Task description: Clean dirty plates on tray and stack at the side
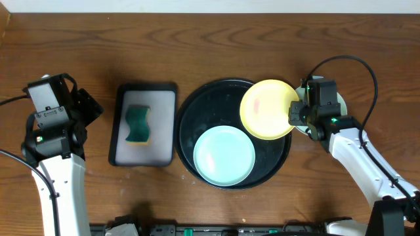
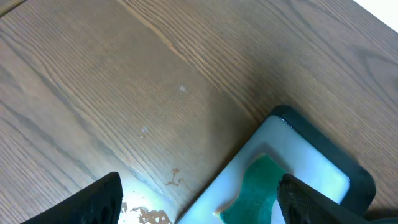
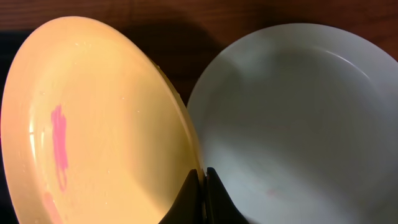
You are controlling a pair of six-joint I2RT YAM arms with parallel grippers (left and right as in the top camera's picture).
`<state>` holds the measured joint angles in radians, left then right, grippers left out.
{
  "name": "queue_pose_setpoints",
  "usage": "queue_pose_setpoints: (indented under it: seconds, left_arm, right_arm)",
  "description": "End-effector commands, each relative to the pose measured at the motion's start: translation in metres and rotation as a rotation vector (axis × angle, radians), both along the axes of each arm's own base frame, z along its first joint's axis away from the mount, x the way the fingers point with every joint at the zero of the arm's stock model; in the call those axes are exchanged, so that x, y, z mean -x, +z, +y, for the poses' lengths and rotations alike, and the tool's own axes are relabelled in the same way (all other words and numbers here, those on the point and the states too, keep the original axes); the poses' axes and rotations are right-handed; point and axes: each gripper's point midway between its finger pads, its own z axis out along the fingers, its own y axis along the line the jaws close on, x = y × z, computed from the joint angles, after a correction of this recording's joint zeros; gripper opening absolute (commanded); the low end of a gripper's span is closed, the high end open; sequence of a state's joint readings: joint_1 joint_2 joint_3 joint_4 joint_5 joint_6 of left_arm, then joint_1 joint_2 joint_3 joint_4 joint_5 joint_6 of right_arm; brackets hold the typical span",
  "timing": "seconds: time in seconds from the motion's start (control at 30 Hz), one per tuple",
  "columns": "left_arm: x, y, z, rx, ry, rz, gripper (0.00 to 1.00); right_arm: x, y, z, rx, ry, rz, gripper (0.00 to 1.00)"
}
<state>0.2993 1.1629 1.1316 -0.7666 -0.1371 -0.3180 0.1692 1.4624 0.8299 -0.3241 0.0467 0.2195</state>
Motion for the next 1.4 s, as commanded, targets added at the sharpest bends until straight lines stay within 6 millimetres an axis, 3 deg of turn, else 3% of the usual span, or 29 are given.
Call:
queue_pose_setpoints:
  seconds: [0.0, 1.13, 1.2, 1.37]
  left_arm:
    - [-0.001, 0.006, 0.003, -0.005, 0.013, -0.014, 0.80]
    - [-0.002, 0.007, 0.003, -0.005, 0.013, -0.022, 0.80]
    - [-0.003, 0.004, -0.005, 0.039, -0.011, -0.021, 0.80]
    - [0.003, -0.013, -0.060, 0.316, -0.166, 0.012, 0.80]
  right_arm:
    - [-0.001, 0.001, 0.002, -0.019, 0.002, -0.006, 0.01]
    - [-0.001, 0.000, -0.001, -0.035, -0.042, -0.006, 0.01]
    - [-0.001, 0.000, -0.001, -0.036, -0.042, -0.007, 0.01]
    - [-0.003, 0.001, 0.000, -0.047, -0.056, -0.012, 0.01]
